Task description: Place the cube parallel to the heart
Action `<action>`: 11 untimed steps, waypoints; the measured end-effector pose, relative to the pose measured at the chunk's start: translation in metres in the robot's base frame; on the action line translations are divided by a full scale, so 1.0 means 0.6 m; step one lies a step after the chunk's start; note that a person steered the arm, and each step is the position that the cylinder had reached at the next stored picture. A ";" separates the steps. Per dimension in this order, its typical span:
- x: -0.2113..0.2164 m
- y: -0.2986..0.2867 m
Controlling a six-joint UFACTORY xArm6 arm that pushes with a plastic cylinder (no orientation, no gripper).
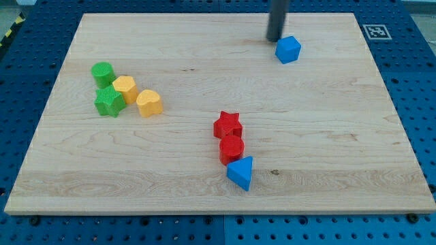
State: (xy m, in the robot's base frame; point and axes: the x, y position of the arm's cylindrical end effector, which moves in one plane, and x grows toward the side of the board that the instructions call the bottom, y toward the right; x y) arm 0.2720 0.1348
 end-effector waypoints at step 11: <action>0.267 -0.023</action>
